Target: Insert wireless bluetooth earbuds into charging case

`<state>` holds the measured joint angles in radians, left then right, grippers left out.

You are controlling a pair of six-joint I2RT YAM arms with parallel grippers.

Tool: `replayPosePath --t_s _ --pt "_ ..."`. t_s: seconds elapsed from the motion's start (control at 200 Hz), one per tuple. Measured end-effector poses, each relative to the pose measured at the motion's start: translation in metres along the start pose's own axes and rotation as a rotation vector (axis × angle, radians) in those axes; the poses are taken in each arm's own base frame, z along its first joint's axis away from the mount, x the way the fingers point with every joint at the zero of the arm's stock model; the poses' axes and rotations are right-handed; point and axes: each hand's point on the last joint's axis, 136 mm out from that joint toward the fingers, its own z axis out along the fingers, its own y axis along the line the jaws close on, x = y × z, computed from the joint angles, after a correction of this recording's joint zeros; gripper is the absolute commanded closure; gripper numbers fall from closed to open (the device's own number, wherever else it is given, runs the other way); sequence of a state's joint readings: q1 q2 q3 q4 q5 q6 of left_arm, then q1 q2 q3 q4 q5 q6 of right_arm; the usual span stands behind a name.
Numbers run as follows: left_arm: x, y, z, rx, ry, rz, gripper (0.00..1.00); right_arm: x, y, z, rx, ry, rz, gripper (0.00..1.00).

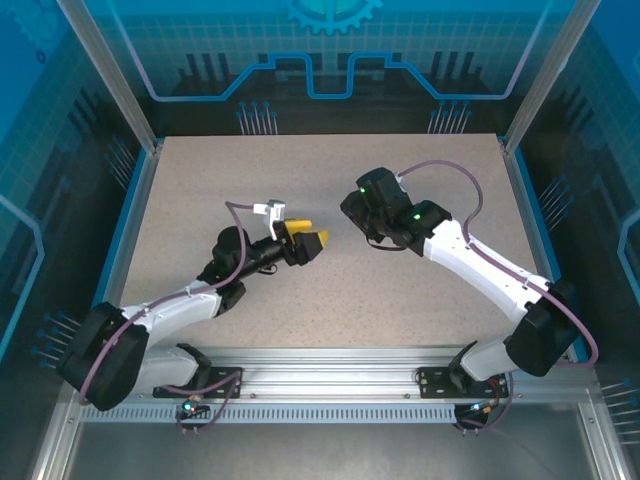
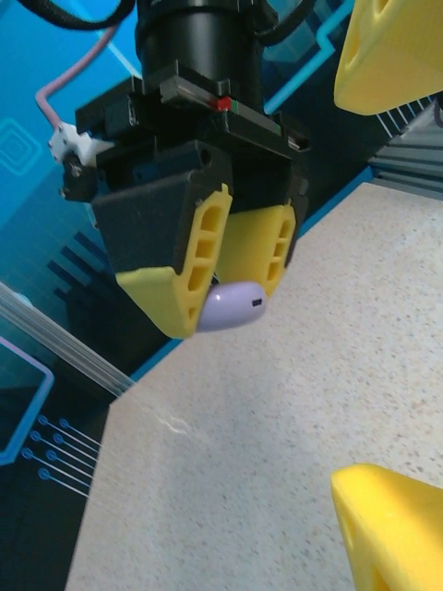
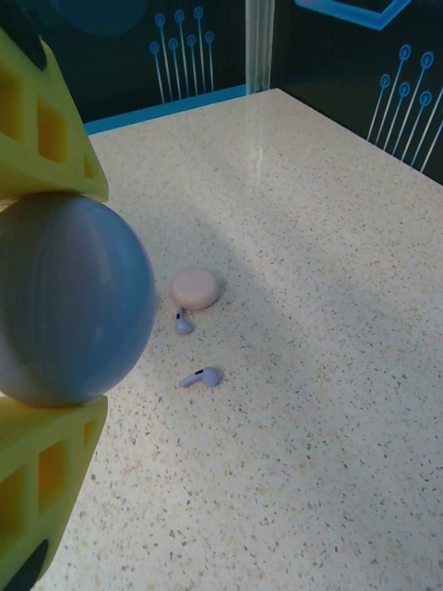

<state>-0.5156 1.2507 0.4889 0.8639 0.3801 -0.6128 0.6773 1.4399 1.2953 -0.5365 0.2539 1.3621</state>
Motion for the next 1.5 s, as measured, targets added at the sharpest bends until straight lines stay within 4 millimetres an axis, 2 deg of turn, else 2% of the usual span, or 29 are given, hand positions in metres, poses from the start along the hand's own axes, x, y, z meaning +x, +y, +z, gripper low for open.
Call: replayPosePath --t_s 0.23,0.38,0.56,0.83,1.306,1.501 --pt "0.005 0.005 0.01 0.04 -0.002 -0.051 0.01 0.004 0.023 -0.007 -0.069 0.001 0.039 0.57" --pt "0.008 0.012 0.017 0.047 -0.006 -0.08 0.01 0.011 0.027 -0.009 -0.083 0.014 0.042 0.57" --pt "0.001 0.01 0.024 0.069 -0.03 -0.086 0.03 0.017 0.033 -0.01 -0.102 0.024 0.051 0.57" --pt "-0.013 0.002 0.03 0.1 -0.062 -0.063 0.13 0.02 0.043 -0.015 -0.145 0.027 0.06 0.56" --pt "-0.016 0.005 0.038 0.103 -0.065 -0.061 0.26 0.026 0.05 -0.017 -0.17 0.036 0.06 0.56" --pt "-0.017 0.005 0.04 0.106 -0.068 -0.059 0.35 0.027 0.05 -0.018 -0.171 0.038 0.059 0.56"
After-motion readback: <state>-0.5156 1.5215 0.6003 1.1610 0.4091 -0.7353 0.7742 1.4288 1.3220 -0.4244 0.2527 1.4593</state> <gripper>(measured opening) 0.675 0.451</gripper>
